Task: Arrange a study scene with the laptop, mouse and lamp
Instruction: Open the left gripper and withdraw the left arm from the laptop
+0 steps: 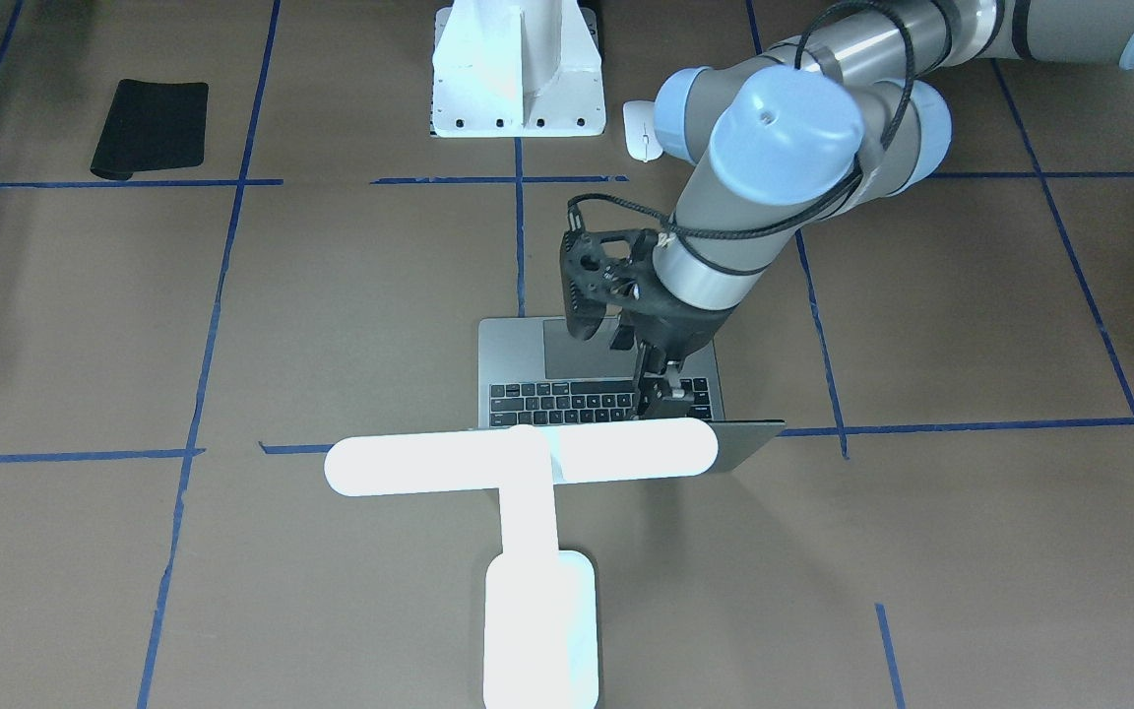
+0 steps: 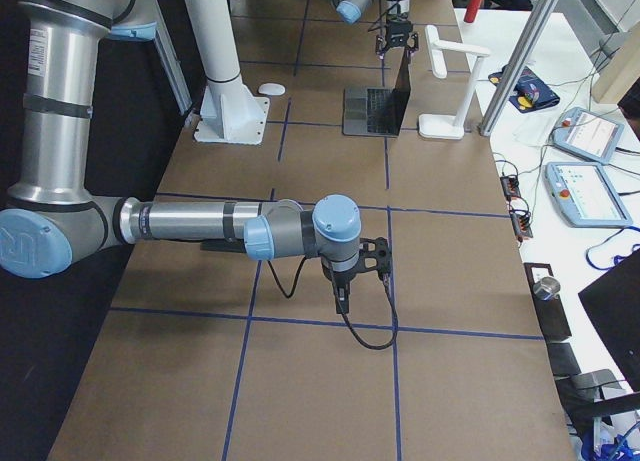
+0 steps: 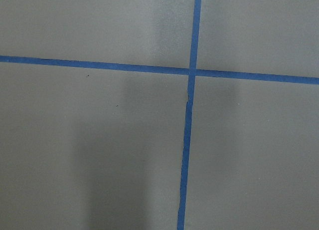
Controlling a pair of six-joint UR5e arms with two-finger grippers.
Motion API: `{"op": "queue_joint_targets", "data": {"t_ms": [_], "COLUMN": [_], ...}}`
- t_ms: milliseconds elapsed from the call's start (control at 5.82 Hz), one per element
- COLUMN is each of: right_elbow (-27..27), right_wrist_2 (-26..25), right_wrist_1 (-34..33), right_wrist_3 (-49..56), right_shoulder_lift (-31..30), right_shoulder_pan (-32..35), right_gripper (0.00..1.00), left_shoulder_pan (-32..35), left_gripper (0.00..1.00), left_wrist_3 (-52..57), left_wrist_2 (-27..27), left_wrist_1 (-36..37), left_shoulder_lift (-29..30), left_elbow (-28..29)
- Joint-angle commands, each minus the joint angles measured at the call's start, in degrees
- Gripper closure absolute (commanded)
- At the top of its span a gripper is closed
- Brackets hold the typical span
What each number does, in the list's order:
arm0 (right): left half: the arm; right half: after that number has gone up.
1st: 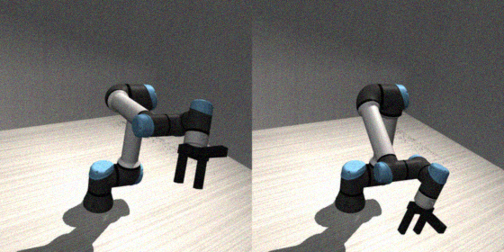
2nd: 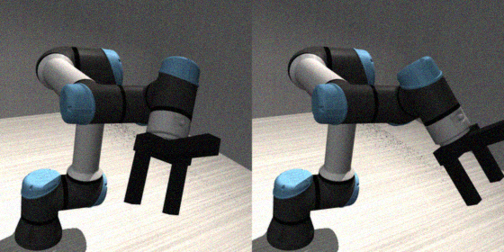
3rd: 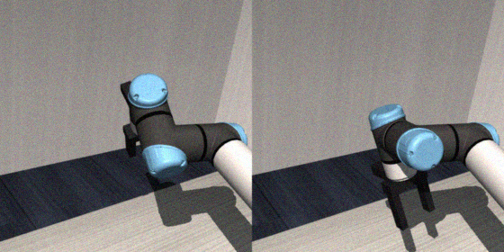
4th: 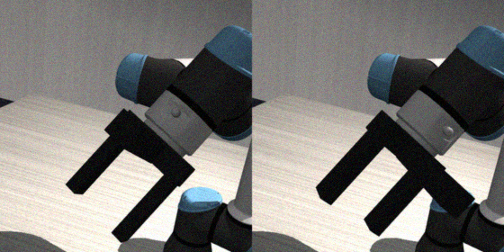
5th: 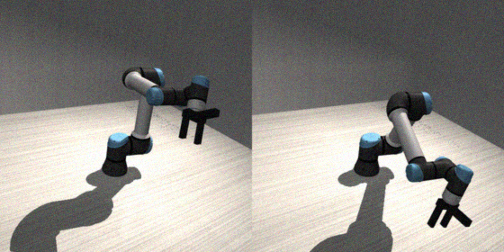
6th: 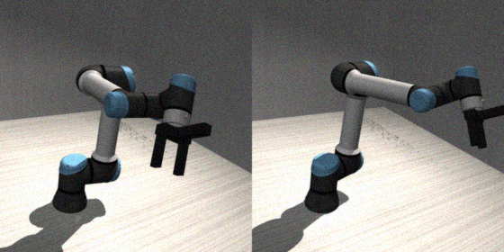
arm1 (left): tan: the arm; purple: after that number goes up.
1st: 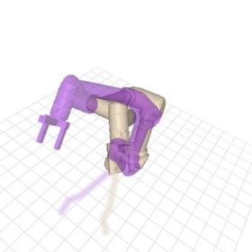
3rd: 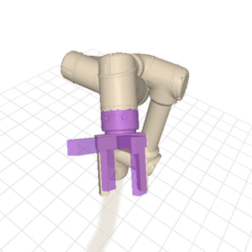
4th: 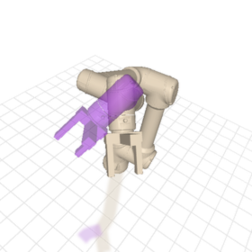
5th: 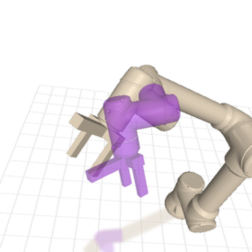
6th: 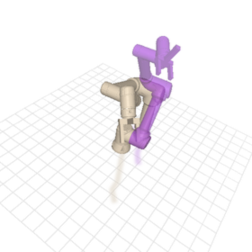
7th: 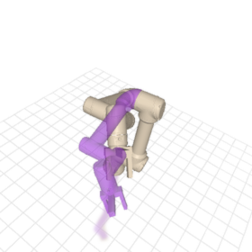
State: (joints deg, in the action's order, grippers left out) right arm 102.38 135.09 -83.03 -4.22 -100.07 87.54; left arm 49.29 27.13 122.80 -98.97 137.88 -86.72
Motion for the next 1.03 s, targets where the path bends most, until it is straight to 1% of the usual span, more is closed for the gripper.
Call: {"op": "queue_joint_targets", "data": {"t_ms": [0,172,344,516,688,859], "right_elbow": [0.0,0.1,0.2,0.1,0.1,0.4], "right_wrist_2": [0.0,-0.2,-0.1,-0.1,-0.2,-0.2], "right_wrist_1": [0.1,0.1,0.1,0.1,0.1,1.3], "right_wrist_3": [0.0,0.2,0.2,0.2,1.0,0.7], "right_shoulder_lift": [0.0,0.0,0.0,0.1,0.1,0.1], "right_shoulder_pan": [0.0,-0.1,0.0,-0.1,-0.1,-0.1], "right_gripper": [0.00,0.00,0.00,0.00,0.00,0.00], "left_shoulder_pan": [3.2,4.2,5.6,6.1,7.3,9.8], "left_gripper": [0.00,0.00,0.00,0.00,0.00,0.00], "left_wrist_3": [-0.1,-0.2,-0.1,-0.2,-0.3,-9.4], "left_wrist_2": [0.4,2.3,2.4,2.4,2.3,2.4], "left_wrist_1": [0.2,0.3,5.1,15.9,24.7,29.1], "left_shoulder_lift": [-2.7,-10.1,-15.7,-17.9,-18.0,-19.0], "left_elbow": [-5.0,-9.6,-14.8,-19.7,-20.0,-20.7]}}
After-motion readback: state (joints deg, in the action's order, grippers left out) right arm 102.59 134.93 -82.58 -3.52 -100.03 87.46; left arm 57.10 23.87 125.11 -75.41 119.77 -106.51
